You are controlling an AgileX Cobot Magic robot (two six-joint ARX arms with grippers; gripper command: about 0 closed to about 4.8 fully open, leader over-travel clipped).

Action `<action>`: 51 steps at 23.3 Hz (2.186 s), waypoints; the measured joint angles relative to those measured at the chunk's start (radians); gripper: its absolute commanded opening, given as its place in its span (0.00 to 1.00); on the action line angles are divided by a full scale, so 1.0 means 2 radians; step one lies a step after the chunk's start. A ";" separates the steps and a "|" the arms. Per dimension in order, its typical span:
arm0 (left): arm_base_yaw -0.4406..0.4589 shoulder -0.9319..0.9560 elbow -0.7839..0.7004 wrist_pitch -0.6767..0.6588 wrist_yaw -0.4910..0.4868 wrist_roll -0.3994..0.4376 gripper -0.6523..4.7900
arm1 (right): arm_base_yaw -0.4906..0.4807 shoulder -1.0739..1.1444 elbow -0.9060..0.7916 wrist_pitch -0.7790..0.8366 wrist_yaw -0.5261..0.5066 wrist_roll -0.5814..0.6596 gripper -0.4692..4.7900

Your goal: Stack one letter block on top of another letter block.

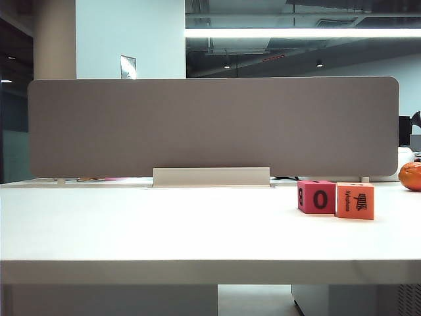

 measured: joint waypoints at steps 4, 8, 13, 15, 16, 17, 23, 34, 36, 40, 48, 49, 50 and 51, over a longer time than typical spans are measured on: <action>0.000 0.000 0.000 0.000 0.000 0.000 0.11 | 0.000 0.000 0.000 0.000 0.000 0.000 0.07; 0.000 0.000 0.000 0.000 0.000 0.000 0.11 | 0.000 0.000 0.000 0.000 0.000 0.000 0.07; 0.000 0.000 0.000 0.000 0.000 0.000 0.11 | 0.000 0.000 0.000 0.000 0.000 0.000 0.07; 0.000 0.000 0.000 0.000 0.000 0.000 0.11 | 0.000 0.000 0.000 0.000 0.000 0.000 0.07; 0.000 0.000 0.000 0.000 0.000 0.000 0.11 | 0.000 0.000 0.000 0.000 0.000 0.000 0.07; 0.000 0.000 0.000 0.000 0.000 0.000 0.11 | 0.000 0.000 0.000 0.000 0.000 0.000 0.07; 0.000 0.000 0.000 0.000 0.000 0.000 0.11 | 0.000 0.000 0.000 0.000 0.003 0.000 0.07; 0.000 0.000 0.000 0.000 0.000 0.000 0.11 | 0.000 0.000 0.000 0.001 0.003 0.007 0.08; 0.000 0.000 0.000 0.000 0.000 0.000 0.11 | 0.000 0.000 0.002 -0.001 0.004 0.028 0.09; 0.000 0.000 0.000 0.000 0.000 0.000 0.11 | 0.001 0.000 0.019 -0.003 0.008 0.048 0.09; 0.000 0.000 0.000 0.000 0.038 0.000 0.11 | 0.001 0.001 0.081 -0.004 0.008 0.048 0.09; 0.000 0.000 0.000 0.000 0.050 0.000 0.11 | 0.001 0.002 0.087 -0.008 0.008 0.048 0.09; 0.000 0.000 0.000 0.000 0.062 0.000 0.11 | 0.001 0.002 0.092 -0.011 0.008 0.048 0.09; 0.000 0.000 0.000 0.000 0.070 0.000 0.11 | 0.001 0.003 0.097 -0.016 0.008 0.048 0.09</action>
